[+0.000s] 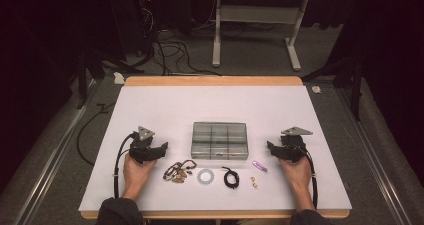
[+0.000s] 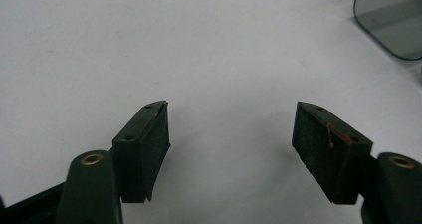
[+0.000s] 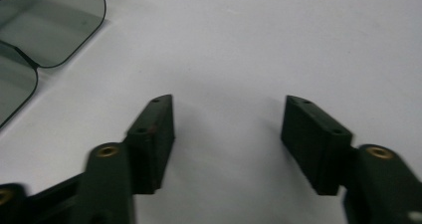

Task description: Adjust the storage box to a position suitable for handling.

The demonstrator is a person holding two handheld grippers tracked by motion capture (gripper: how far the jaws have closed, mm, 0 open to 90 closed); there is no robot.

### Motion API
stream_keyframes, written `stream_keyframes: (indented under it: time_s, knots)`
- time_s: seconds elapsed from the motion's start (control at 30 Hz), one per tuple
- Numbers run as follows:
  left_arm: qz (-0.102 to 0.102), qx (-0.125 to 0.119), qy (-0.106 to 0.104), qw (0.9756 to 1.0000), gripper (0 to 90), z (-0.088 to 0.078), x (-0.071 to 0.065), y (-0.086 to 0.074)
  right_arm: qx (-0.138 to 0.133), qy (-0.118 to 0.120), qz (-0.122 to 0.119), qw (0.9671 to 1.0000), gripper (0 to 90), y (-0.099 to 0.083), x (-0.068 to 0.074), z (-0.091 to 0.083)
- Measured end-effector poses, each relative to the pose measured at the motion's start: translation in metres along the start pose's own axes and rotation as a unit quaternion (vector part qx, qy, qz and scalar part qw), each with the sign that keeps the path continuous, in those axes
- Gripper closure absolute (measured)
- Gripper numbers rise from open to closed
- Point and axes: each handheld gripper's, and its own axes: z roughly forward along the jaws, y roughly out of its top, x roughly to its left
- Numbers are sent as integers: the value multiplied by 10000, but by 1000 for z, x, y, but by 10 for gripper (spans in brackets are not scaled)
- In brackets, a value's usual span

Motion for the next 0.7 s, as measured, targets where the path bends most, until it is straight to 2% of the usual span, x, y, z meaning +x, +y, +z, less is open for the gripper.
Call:
stream_keyframes:
  time_s: [0.13,0.27,0.37,0.47,0.5,0.53,0.63,0.7]
  knots:
    - [-93,-160,-126,9997,350,-7,1,0,-31,-9,2,10000,483,-1,0,-2]
    - [-117,-250,-267,9993,431,-12,0,0,-182,126,63,9997,515,-3,0,-8]
    - [-62,-266,-354,9990,465,-14,-3,1,-256,272,79,9993,588,-3,0,-12]
    - [-106,-385,-545,9977,499,-17,-8,0,-335,395,99,9986,650,-3,2,-16]
    - [-106,-385,-545,9977,505,-17,-8,0,-335,395,99,9986,650,-3,2,-16]
    - [-58,-396,-667,9970,514,-19,-11,0,-421,492,177,9977,673,-2,2,-19]
    - [-12,-414,-776,9961,530,-21,-14,0,-476,618,264,9966,688,-2,2,-21]
    - [38,-458,-864,9952,552,-23,-18,0,-470,663,231,9964,707,-3,4,-23]
